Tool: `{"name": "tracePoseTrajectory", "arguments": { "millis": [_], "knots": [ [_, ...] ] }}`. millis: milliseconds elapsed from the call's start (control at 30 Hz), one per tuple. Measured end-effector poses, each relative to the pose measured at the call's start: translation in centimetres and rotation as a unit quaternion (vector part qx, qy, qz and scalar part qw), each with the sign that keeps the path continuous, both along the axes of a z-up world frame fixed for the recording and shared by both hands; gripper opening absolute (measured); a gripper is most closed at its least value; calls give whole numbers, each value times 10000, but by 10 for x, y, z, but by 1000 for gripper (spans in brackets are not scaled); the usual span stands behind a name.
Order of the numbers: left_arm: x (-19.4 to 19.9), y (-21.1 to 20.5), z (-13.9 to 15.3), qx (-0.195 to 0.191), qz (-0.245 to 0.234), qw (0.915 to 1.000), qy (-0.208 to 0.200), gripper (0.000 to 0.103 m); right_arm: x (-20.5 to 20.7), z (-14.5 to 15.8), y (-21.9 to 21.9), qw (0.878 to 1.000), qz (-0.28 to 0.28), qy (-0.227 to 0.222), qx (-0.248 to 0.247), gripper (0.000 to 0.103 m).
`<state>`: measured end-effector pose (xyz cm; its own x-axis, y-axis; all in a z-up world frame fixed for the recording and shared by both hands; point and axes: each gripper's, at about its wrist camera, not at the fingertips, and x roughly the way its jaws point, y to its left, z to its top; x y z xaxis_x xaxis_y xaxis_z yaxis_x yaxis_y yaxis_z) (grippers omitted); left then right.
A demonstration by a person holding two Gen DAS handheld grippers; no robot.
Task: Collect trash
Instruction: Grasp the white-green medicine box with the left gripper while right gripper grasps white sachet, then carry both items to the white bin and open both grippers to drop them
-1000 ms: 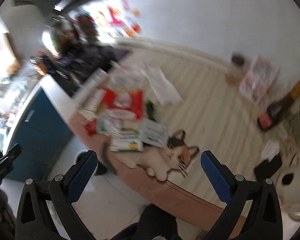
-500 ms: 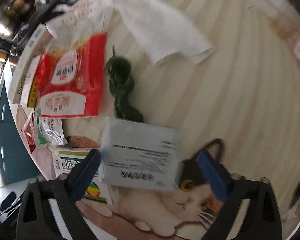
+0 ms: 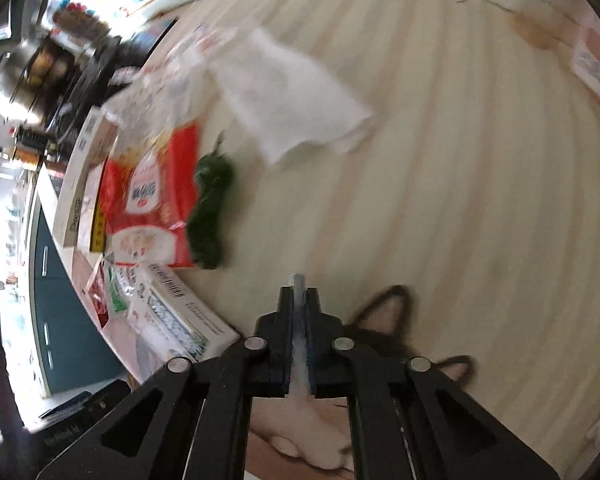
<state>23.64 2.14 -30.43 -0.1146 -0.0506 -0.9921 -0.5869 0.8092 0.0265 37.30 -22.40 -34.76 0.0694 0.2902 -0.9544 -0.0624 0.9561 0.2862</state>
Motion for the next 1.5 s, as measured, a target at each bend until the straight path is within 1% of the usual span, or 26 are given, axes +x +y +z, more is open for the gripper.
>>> {"name": "tracePoseTrajectory", "arguments": {
  "millis": [100, 200, 233, 300, 333, 367, 400, 433, 467, 533, 633, 767, 800, 833, 900, 1000, 1067, 1100, 1133, 1167, 1233, 1300, 1367, 1400, 1467, 1500],
  "knots": [
    [27, -20, -2, -595, 233, 9979, -98, 103, 4, 15, -24, 9995, -247, -168, -83, 1],
    [56, -35, -14, -989, 470, 9939, -105, 103, 6, 25, -47, 9982, -487, -304, -171, 1],
    [62, -38, -18, -1072, 543, 9927, -63, 103, 7, 28, -59, 9977, -562, -331, -194, 1],
    [74, -43, -26, -1209, 698, 9902, 38, 102, 8, 31, -69, 9968, -667, -389, -227, 1],
    [77, -45, -28, -1204, 736, 9900, 82, 92, 7, 31, -70, 9963, -703, -432, -258, 1],
    [80, -48, -29, -1192, 757, 9899, 126, 76, 8, 33, -73, 9958, -724, -479, -304, 1],
    [81, -49, -26, -1099, 720, 9912, 149, 75, 7, 34, -74, 9955, -736, -502, -328, 1],
    [84, -51, -20, -954, 593, 9936, 96, 71, 6, 35, -75, 9952, -753, -529, -344, 1],
    [88, -55, -16, -901, 453, 9949, 15, 70, 5, 36, -75, 9950, -761, -547, -356, 1],
    [91, -61, -4, -640, 69, 9979, -1, 69, 3, 40, -75, 9946, -767, -592, -367, 1],
    [84, -65, 11, -444, -317, 9985, -111, 69, 0, 48, -72, 9942, -714, -701, -388, 1],
    [72, -52, 44, -343, -497, 9976, -344, 69, -3, 67, -55, 9945, -539, -858, -263, 1],
    [70, -45, 56, -318, -495, 9972, -458, 69, -4, 71, -50, 9946, -493, -881, -226, 1],
    [64, -35, 58, -242, -510, 9968, -563, 69, -4, 77, -42, 9948, -425, -913, -163, 1],
    [60, -19, 78, -103, -550, 9949, -836, 69, -6, 90, -26, 9947, -247, -1002, 4, 1],
    [50, 13, 115, 17, -424, 9913, -1245, 69, -9, 113, 8, 9932, 44, -1126, 287, 1],
    [23, 54, 115, 37, -262, 9885, -1491, 69, -14, 126, 40, 9910, 287, -1181, 563, 1],
    [2, 69, 106, 66, -165, 9870, -1598, 69, -17, 131, 53, 9899, 378, -1198, 652, 1],
    [-10, 86, 107, 100, -68, 9859, -1671, 69, -22, 136, 73, 9882, 528, -1218, 768, 1],
    [-28, 107, 101, 131, 31, 9849, -1725, 69, -28, 140, 94, 9863, 673, -1234, 861, 1],
    [-56, 151, 106, 157, 298, 9834, -1786, 69, -41, 143, 138, 9822, 925, -1230, 1073, 1],
    [-87, 196, 103, 214, 500, 9828, -1766, 69, -57, 140, 186, 9781, 1183, -1158, 1260, 1],
    [-116, 245, 88, 288, 695, 9829, -1680, 69, -80, 127, 247, 9723, 1503, -970, 1504, 1],
    [-128, 267, 76, 304, 786, 9834, -1606, 69, -89, 121, 270, 9706, 1611, -908, 1542, 1],
    [-156, 321, 44, 240, 1040, 9845, -1390, 68, -119, 93, 325, 9650, 1965, -731, 1574, 1],
    [-167, 343, 26, 209, 1162, 9845, -1294, 68, -139, 68, 362, 9613, 2168, -565, 1605, 1]
  ]
}}
